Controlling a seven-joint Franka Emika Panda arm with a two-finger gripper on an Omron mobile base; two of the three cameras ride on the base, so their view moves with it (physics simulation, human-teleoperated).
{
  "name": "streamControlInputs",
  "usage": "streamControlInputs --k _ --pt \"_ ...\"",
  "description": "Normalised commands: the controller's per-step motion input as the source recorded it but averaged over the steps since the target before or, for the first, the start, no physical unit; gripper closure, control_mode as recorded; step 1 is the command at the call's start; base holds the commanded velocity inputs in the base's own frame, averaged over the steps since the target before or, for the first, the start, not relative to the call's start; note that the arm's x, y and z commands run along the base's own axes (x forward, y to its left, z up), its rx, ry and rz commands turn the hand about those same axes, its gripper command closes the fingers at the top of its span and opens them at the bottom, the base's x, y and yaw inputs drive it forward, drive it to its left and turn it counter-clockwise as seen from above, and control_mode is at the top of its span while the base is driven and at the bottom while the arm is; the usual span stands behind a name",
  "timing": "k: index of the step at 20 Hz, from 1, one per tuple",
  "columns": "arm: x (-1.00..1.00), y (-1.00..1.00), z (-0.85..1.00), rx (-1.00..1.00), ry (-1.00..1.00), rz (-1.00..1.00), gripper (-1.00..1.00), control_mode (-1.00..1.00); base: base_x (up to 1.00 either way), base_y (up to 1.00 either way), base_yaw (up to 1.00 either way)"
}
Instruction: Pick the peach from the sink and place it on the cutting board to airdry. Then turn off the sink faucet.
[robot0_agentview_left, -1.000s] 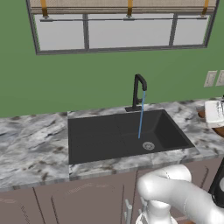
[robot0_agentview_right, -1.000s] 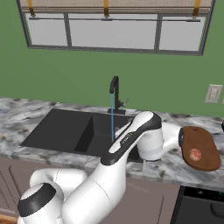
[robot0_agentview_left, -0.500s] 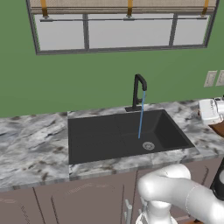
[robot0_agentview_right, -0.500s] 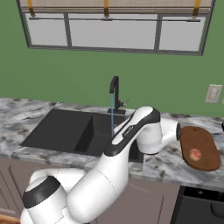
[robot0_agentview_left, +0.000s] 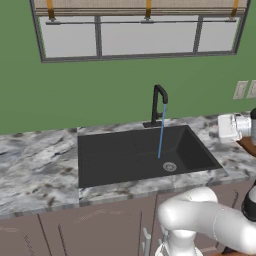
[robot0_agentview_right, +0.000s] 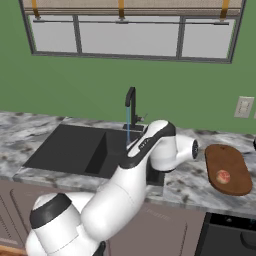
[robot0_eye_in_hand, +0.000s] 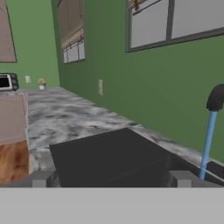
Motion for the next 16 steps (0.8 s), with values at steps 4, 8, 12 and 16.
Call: streamControlInputs --k 4,8,12,16 --pt "0.47 0.0 -0.01 0.0 0.0 0.06 -1.0 -1.0 0.0 0.0 0.0" --pt "0.43 0.0 -0.02 0.01 0.0 0.14 -1.0 -1.0 0.0 0.0 0.0" --pt "0.34 0.0 -0.01 0.02 0.0 0.18 -1.0 -1.0 0.0 0.0 0.0" --pt "0.39 -0.01 -0.03 0.04 0.0 0.2 -1.0 -1.0 0.0 0.0 0.0"
